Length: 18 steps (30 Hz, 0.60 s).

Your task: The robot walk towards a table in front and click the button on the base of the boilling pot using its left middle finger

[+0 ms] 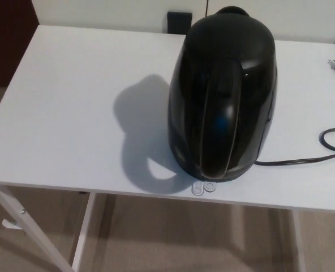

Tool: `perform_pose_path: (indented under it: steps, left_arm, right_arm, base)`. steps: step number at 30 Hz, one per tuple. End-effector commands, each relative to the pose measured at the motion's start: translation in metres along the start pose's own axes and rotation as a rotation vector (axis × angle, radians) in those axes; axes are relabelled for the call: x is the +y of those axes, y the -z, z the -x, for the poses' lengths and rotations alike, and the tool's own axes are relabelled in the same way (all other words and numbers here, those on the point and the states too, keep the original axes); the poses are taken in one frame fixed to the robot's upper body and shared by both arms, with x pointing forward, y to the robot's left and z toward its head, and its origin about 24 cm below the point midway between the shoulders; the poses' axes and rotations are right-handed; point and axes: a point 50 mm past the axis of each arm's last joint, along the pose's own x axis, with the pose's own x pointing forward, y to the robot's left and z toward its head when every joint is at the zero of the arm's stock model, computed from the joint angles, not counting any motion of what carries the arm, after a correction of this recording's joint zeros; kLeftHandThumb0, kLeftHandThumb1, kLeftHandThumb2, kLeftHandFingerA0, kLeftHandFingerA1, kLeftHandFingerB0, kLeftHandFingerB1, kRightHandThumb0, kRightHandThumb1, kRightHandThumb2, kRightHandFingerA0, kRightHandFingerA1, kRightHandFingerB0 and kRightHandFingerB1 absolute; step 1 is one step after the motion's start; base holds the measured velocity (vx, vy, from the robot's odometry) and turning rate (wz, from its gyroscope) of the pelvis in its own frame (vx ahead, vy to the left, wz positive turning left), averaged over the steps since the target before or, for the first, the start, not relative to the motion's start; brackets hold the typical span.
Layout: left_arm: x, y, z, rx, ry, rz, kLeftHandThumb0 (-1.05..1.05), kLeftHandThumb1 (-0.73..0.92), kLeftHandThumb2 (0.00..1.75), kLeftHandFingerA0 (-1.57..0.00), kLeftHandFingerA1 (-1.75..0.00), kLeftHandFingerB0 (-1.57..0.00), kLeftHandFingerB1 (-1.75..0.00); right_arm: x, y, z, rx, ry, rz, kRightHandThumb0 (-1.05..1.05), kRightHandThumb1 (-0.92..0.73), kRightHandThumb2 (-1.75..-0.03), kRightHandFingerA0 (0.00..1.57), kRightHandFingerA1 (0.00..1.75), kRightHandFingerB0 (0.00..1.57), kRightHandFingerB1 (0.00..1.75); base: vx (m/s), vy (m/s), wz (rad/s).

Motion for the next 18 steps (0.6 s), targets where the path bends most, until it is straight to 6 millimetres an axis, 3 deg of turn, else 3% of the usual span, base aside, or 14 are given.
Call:
perform_pose_path:
  steps: [1, 13, 18]
  left_arm:
    - [0.003, 0.002, 0.002, 0.014, -0.002, -0.014, -0.45, 0.42, 0.71, -0.56, -0.53, -0.38, -0.45]
    - [0.001, -0.001, 0.001, 0.001, 0.002, -0.017, -0.46, 0.42, 0.71, -0.53, -0.52, -0.38, -0.44]
    - [-0.013, -0.020, 0.002, -0.105, 0.040, -0.131, -0.50, 0.42, 0.71, -0.49, -0.49, -0.34, -0.42]
  right_arm:
    - [-0.003, 0.002, 0.001, 0.007, 0.003, 0.020, -0.06, -0.72, -0.60, 0.56, 0.54, 0.39, 0.42]
    - [-0.006, 0.000, 0.000, 0.002, 0.003, 0.041, -0.06, -0.72, -0.60, 0.57, 0.54, 0.39, 0.43]
    - [-0.007, -0.002, -0.002, 0.002, 0.006, 0.048, -0.06, -0.72, -0.60, 0.58, 0.55, 0.40, 0.42]
  base:
    - [0.00, 0.000, 0.00]
    - [0.00, 0.000, 0.00]
    - [0.00, 0.000, 0.00]
